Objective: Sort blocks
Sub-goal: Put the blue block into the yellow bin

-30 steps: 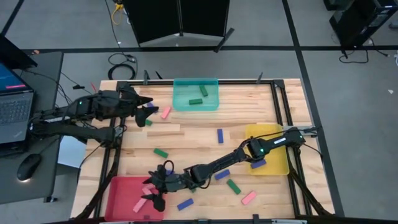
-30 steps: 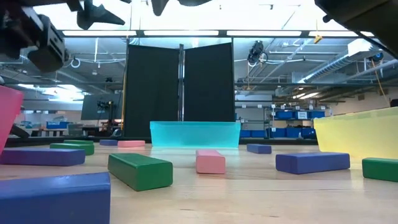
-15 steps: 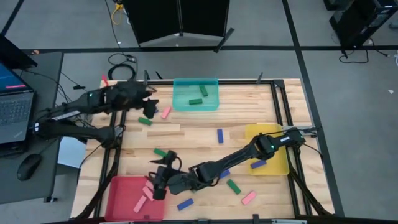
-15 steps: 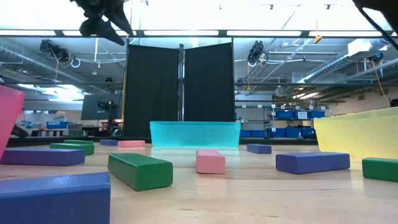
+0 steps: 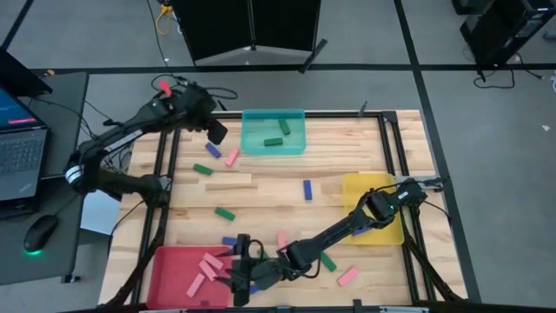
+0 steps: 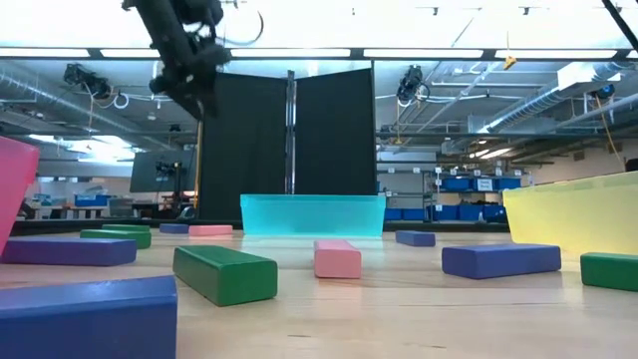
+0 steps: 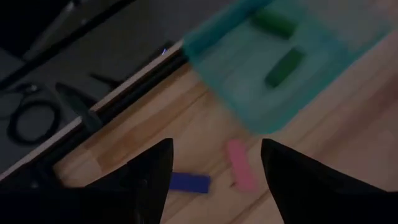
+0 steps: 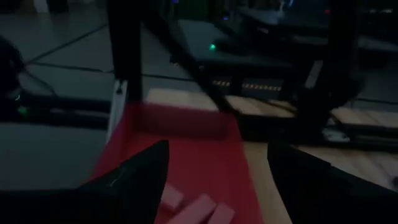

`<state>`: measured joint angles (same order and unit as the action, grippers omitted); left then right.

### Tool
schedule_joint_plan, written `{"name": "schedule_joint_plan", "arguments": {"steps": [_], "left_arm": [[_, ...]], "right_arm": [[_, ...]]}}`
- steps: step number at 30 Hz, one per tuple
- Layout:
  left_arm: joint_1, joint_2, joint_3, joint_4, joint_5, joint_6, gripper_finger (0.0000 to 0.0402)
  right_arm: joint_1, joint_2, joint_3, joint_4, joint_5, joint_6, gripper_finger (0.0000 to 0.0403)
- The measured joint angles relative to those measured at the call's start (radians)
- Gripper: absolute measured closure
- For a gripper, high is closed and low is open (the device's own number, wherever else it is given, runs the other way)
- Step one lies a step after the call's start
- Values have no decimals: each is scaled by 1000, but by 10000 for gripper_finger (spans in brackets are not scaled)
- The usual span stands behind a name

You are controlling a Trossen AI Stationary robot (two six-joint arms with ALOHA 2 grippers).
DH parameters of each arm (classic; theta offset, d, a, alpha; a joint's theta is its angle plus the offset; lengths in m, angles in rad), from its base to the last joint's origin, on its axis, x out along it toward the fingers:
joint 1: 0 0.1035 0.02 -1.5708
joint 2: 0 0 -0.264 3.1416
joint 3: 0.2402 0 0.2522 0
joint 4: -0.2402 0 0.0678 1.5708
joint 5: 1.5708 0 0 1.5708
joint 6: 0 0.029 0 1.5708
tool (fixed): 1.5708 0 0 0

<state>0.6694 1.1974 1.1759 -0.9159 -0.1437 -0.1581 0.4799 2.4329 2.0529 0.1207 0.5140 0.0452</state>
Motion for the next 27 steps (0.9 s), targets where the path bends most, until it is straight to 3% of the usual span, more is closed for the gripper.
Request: {"name": "schedule_joint_plan", "arguments": {"steps": [6,12,18,22,27], "left_arm": [[83,107,0,-109,21,111,152],[91,189,0,-154,3,302,152],[26,249,0,-188,-54,569,152],[-41,301,0,-204,-125,688,150],[-82,390,0,-206,-133,744,134]], "right_arm": [[-7,-134,-232,106,84,-4,131],[-11,-455,-732,362,215,-5,129],[-18,-752,-1141,554,238,39,131],[-18,-887,-1283,567,243,39,130],[-16,-985,-1351,568,252,6,132]]}}
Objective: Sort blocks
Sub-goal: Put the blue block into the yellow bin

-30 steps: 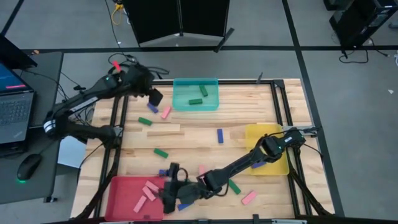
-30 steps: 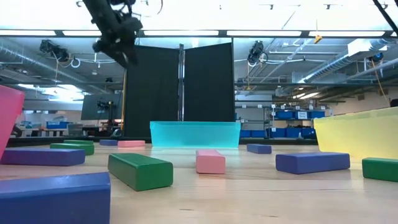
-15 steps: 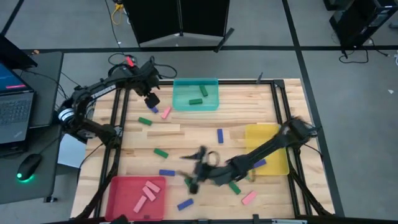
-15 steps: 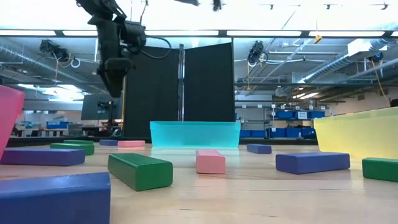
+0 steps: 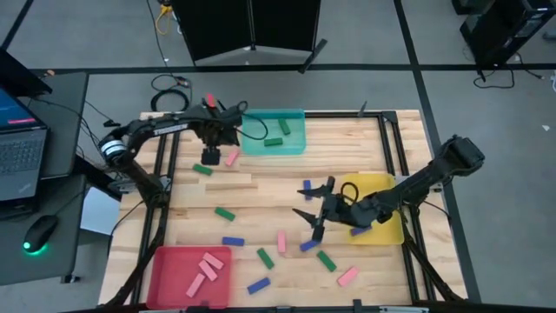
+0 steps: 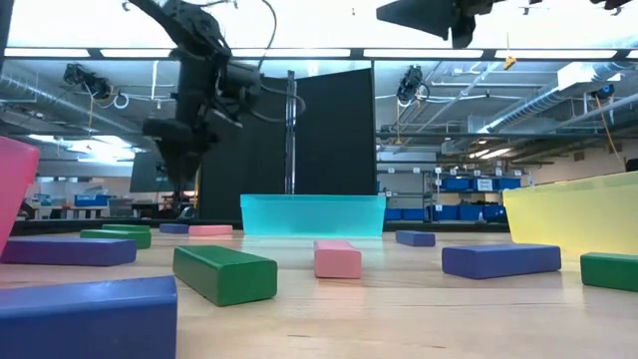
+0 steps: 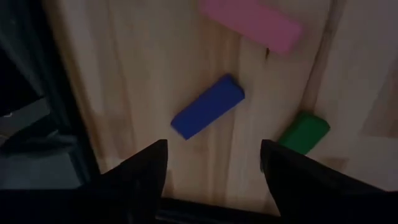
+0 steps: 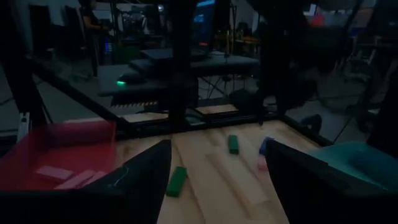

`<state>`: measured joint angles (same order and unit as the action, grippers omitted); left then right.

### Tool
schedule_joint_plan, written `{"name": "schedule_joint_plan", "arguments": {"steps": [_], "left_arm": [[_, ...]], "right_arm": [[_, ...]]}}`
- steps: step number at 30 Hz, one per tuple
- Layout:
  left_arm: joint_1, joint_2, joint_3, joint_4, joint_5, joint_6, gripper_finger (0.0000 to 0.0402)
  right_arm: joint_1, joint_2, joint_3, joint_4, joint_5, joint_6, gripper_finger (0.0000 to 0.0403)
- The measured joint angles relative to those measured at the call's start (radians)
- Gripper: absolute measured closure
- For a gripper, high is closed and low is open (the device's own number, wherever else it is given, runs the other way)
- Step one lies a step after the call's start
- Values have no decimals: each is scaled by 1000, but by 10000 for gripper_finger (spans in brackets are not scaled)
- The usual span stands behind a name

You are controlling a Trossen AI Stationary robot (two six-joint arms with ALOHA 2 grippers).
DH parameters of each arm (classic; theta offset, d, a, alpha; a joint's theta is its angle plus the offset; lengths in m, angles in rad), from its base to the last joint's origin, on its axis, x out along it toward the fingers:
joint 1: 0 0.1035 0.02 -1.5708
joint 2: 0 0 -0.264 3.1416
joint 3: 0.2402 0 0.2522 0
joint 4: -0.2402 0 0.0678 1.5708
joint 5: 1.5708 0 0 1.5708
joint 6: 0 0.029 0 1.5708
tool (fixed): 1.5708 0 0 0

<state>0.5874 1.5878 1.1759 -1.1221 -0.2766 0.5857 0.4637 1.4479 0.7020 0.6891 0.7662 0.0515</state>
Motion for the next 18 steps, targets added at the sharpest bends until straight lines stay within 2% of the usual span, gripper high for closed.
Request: {"name": "schedule_joint_plan", "arguments": {"steps": [8,18], "left_arm": [[-6,116,0,-5,-1,42,101],[-5,190,0,2,-26,37,100]], "right_arm": [[1,-56,-9,-5,-11,-114,133],[-26,-90,-9,-2,-80,-194,133]]}}
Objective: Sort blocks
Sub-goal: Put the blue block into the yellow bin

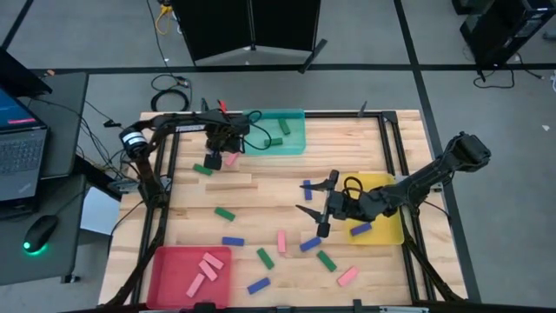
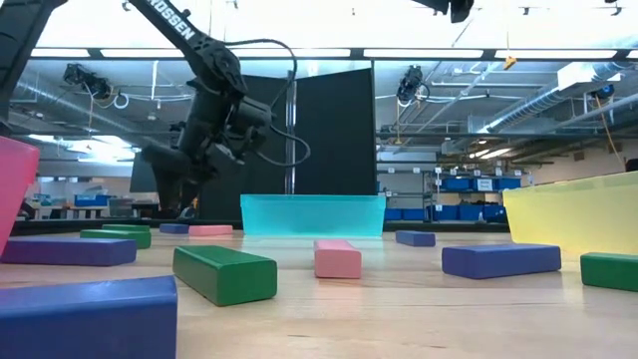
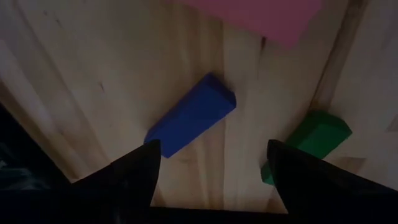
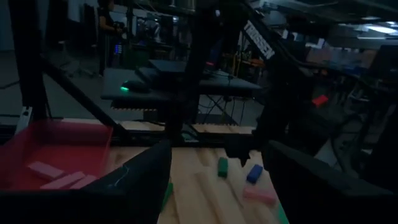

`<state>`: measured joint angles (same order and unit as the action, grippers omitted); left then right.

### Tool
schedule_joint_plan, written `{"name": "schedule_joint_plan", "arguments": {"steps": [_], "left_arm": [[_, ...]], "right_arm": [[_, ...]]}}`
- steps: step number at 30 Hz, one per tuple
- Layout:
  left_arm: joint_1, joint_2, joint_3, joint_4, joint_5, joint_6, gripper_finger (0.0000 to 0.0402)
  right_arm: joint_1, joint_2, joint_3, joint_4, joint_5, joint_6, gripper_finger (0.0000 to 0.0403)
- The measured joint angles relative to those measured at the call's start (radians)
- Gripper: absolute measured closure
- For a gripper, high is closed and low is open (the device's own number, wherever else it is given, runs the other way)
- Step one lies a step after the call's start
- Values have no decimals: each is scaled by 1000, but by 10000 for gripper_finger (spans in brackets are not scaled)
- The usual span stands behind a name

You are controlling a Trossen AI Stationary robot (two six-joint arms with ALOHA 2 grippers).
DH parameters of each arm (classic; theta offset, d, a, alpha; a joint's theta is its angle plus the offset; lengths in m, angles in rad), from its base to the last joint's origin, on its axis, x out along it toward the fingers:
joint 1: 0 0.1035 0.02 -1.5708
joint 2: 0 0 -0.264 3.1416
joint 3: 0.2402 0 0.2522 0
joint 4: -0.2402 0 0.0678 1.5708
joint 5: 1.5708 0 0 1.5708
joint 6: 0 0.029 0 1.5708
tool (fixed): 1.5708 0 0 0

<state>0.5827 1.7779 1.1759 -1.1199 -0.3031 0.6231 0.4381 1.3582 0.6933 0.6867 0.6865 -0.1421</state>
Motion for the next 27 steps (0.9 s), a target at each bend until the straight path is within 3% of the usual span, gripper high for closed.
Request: {"name": "schedule_joint_plan", "arguments": {"steps": [5,14,20,27], "left_arm": [[1,17,-1,0,0,-54,103],[62,-31,78,-15,97,-494,104],[168,-101,74,-55,183,-791,110],[222,-109,69,-1,180,-1090,128]], "right_arm": [[-11,0,0,-13,-14,7,133],[-11,0,0,-14,-16,10,133],[-11,1,0,-8,-16,15,133],[-13,1,0,12,-25,2,133]]}}
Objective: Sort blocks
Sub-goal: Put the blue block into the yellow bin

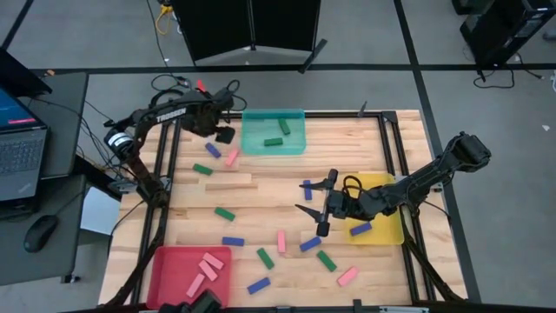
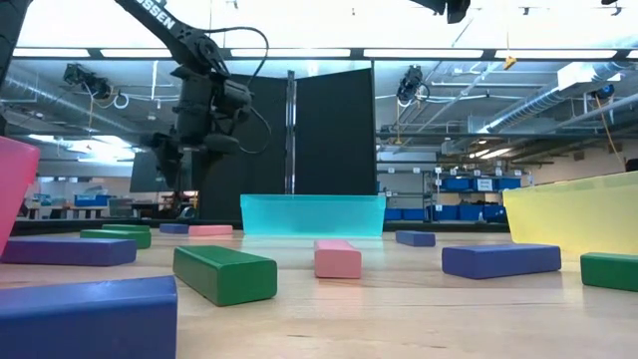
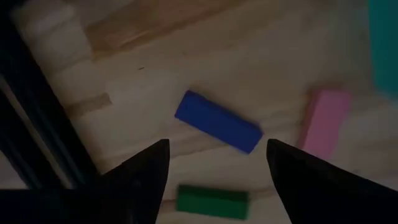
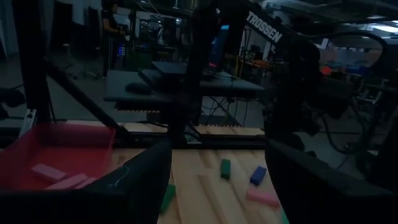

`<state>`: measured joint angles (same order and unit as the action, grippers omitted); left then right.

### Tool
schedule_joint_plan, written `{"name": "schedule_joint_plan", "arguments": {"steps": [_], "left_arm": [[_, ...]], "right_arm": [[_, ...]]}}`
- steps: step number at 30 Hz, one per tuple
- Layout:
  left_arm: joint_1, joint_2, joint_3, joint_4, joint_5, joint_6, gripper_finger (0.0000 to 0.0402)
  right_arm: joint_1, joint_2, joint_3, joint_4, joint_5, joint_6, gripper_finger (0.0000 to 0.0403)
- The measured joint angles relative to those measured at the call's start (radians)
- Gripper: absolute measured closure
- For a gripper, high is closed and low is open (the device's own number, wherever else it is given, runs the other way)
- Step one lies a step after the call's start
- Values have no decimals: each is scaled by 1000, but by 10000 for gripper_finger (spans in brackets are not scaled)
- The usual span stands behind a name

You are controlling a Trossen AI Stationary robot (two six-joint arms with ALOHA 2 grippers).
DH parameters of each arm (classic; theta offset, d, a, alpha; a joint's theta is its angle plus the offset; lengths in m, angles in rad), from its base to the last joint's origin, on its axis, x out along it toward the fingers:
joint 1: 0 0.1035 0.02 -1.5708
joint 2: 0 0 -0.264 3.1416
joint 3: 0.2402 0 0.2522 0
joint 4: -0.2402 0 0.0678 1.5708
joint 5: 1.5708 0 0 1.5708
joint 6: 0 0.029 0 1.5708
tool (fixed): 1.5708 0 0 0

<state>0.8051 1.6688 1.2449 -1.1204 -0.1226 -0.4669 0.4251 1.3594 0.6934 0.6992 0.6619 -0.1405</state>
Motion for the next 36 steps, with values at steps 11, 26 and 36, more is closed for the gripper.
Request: {"name": "schedule_joint_plan", "arguments": {"steps": [11,26,36], "left_arm": [[0,4,0,14,-2,-459,128],[-28,7,-143,274,102,-721,128],[-33,7,-153,130,39,-828,128]], "right_arm": [[0,-10,0,23,-90,-78,133],[46,-31,0,-101,-118,-73,133],[53,-136,-48,-198,-118,-71,133]]}}
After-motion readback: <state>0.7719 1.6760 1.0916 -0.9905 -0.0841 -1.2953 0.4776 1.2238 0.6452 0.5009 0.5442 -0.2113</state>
